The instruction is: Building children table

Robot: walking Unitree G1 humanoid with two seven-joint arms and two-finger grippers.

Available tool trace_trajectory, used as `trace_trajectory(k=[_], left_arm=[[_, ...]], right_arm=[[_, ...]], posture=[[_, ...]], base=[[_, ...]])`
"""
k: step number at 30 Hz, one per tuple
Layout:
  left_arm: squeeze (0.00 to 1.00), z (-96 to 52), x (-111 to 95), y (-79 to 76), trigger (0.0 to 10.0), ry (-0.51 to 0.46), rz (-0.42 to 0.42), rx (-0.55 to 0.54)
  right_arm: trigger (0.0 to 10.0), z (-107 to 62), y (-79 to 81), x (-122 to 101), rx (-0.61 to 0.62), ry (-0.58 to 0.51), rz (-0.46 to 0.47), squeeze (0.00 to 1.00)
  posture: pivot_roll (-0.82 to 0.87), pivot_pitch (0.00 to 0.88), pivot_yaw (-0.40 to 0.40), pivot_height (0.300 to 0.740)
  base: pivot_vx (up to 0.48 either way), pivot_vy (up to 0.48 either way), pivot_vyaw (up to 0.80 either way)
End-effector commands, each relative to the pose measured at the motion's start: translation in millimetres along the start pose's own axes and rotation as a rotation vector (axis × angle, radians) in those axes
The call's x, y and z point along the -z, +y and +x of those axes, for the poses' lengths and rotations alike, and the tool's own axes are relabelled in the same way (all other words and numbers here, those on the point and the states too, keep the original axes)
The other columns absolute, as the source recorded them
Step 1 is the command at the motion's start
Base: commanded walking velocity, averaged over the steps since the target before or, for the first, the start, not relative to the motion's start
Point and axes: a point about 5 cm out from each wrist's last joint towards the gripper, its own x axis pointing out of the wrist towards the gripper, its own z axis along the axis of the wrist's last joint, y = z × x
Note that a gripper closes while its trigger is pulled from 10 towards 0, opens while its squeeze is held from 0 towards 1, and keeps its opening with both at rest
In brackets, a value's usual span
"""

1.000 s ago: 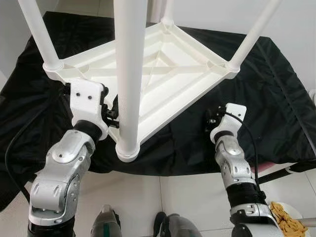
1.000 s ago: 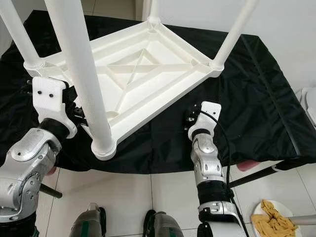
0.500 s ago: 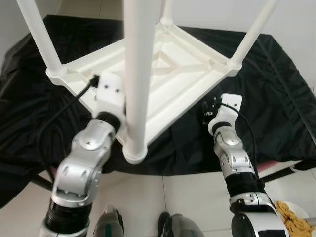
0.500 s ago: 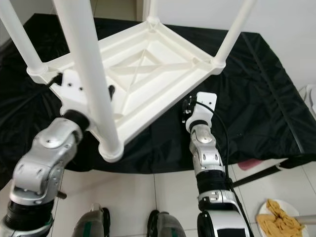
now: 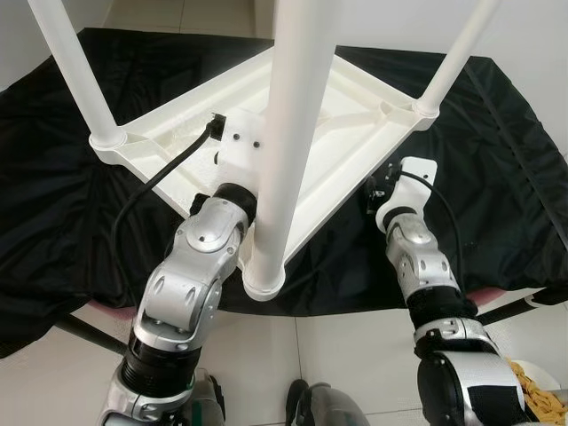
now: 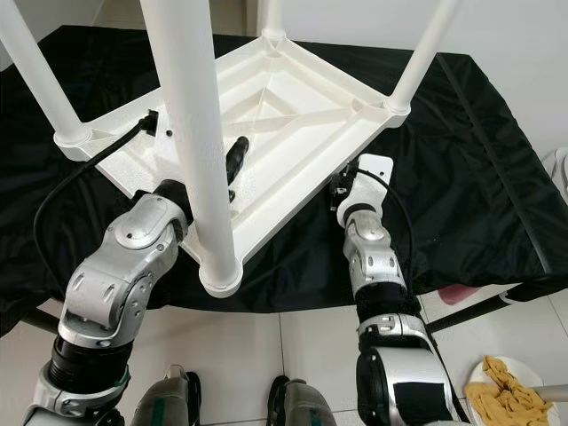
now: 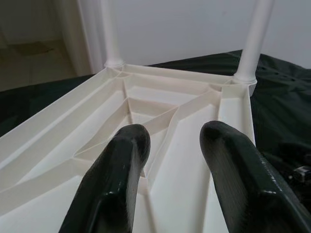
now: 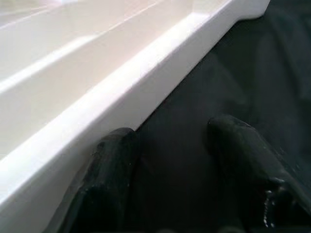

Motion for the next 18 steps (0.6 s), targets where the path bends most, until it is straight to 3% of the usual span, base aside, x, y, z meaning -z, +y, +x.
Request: trace_trajectory(k=[1, 11, 13, 18], left_arm=[[0.0, 2.0, -0.6, -7.8, 10.0, -0.004, 0.009, 0.016], [0.0, 2.4, -2.9, -15.2, 10.0, -0.011, -0.003, 0.046], [0.0, 0.9, -5.1, -18.2, 10.0, -0.015, -0.009, 0.064], [0.0, -0.7, -5.6, -20.1, 10.0, -0.014, -0.013, 0.07]], right_arm=[[10.0, 2.2, -5.7, 0.0, 0.01, 0.001, 0.017, 0.0], [10.0, 16.9, 0.5, -13.1, -0.083, -0.001, 0.089, 0.0], [10.0, 21.3, 23.0, -21.0, -0.227, -0.009, 0.071, 0.0], [10.0, 21.8, 36.9, -24.6, -0.303, -0.023, 0.063, 0.0]], posture=[[0.11, 0.165, -0.04, 0.74], [0.11, 0.174, -0.027, 0.74], [0.13, 0.183, -0.016, 0.74], [0.14, 0.19, -0.009, 0.74]], base=[[0.0, 0.0, 0.0], [0.0, 0.0, 0.0], [0.0, 0.0, 0.0], [0.0, 0.0, 0.0]])
